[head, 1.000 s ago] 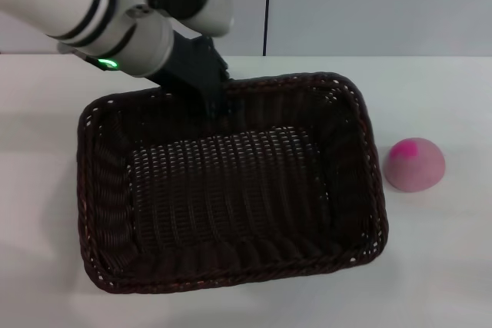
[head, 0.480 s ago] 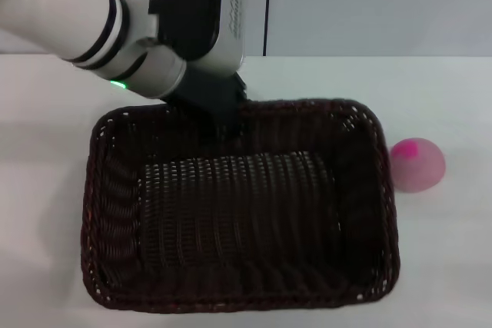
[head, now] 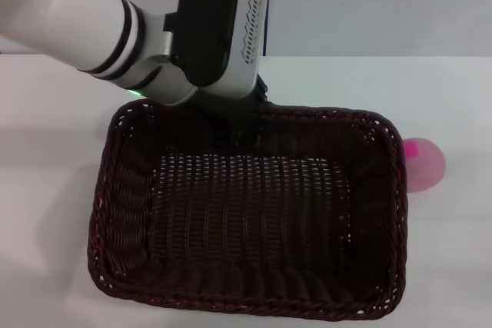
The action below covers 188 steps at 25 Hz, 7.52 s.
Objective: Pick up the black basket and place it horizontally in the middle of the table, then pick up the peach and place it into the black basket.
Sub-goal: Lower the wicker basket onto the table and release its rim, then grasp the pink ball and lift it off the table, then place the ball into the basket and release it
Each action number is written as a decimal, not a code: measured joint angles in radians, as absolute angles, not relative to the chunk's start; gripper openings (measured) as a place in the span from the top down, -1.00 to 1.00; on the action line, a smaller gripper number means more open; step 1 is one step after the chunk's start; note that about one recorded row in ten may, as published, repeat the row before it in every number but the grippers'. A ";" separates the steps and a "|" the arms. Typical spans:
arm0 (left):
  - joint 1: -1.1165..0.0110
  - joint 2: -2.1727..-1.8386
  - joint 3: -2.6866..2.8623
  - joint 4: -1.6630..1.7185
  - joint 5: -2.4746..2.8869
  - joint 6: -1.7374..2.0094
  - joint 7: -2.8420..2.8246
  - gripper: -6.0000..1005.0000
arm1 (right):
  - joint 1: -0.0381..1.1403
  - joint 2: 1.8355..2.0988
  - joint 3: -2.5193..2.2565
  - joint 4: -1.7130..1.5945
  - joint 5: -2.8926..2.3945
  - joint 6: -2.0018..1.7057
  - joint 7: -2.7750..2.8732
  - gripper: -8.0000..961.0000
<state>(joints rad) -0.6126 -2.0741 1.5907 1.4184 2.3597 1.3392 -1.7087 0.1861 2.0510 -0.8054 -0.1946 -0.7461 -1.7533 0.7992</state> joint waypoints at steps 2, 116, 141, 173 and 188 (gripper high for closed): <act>-0.615 -2.075 1.601 1.415 2.364 1.330 -1.732 0.55 | 0.185 2.051 -0.805 -0.194 -0.749 -1.752 0.799 -0.72; -0.147 -2.065 0.989 0.870 1.296 1.363 -1.332 -0.53 | 0.527 2.030 -0.542 -1.052 -2.363 -1.692 2.079 0.98; -0.145 -2.066 0.988 0.847 1.279 1.388 -1.336 -0.53 | 0.567 2.021 -0.689 -0.806 -2.429 -1.500 2.091 -0.36; -0.137 -2.064 0.984 0.847 1.271 1.388 -1.316 -0.53 | 0.579 2.073 -0.739 -1.418 -2.265 -1.696 2.205 0.64; -0.106 -2.063 0.933 0.741 1.207 1.464 -1.233 -0.53 | 0.732 2.073 -1.106 -1.100 -2.125 -1.533 2.200 0.84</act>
